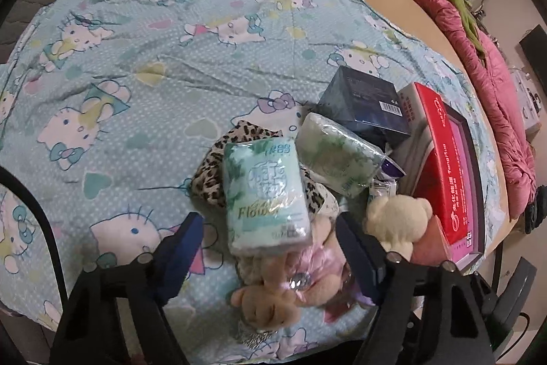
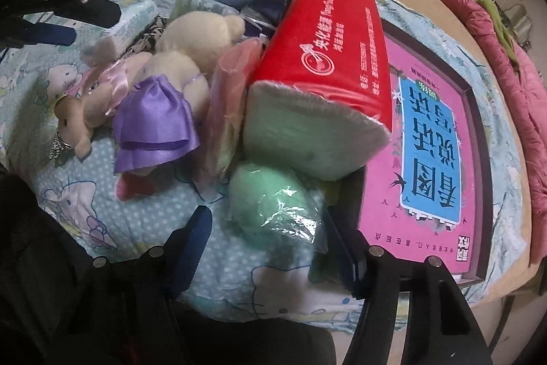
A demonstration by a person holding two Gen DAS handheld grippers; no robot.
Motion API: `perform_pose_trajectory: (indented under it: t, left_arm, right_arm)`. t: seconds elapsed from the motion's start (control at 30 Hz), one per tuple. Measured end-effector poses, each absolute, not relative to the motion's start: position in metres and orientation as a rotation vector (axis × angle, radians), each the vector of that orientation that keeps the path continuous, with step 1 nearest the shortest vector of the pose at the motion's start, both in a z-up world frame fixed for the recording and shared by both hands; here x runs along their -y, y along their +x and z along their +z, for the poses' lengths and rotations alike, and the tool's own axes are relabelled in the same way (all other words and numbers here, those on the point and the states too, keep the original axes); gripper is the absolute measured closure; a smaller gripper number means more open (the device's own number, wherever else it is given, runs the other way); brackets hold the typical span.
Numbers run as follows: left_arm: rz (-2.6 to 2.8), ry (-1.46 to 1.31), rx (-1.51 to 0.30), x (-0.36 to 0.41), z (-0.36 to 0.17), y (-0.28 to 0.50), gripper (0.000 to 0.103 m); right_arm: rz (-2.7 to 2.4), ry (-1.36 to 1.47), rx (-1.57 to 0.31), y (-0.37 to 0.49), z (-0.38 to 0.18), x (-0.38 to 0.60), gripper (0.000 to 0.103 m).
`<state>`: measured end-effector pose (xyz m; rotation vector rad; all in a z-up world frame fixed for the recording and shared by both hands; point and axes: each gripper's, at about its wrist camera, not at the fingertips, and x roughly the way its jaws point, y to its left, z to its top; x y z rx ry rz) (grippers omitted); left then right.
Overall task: Organize soft objects
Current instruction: 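Grasp the green-white Flower tissue pack with left tool while right tool grasps the bagged green ball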
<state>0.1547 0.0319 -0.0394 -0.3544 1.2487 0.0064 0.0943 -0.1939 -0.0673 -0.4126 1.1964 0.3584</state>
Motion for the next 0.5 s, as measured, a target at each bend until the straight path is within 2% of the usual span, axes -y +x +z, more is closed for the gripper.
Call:
perform_pose_trajectory:
  t: [0.13, 0.3, 0.5]
  left_arm:
    - [0.002, -0.348, -1.270, -0.027, -0.046, 0.163, 0.035]
    - [0.001, -0.363, -1.289, -0.027, -0.053, 0.169, 0.044]
    - [-0.015, -0.389, -1.299, -0.032, -0.060, 0.171, 0.052]
  right_arm:
    - [0.370, -0.384, -1.206, 0.100, -0.071, 0.197, 0.036]
    - [0.392, -0.376, -1.227, 0.106, -0.080, 0.196, 0.050]
    - [0.412, -0.339, -1.221, 0.110, -0.082, 0.199, 0.056]
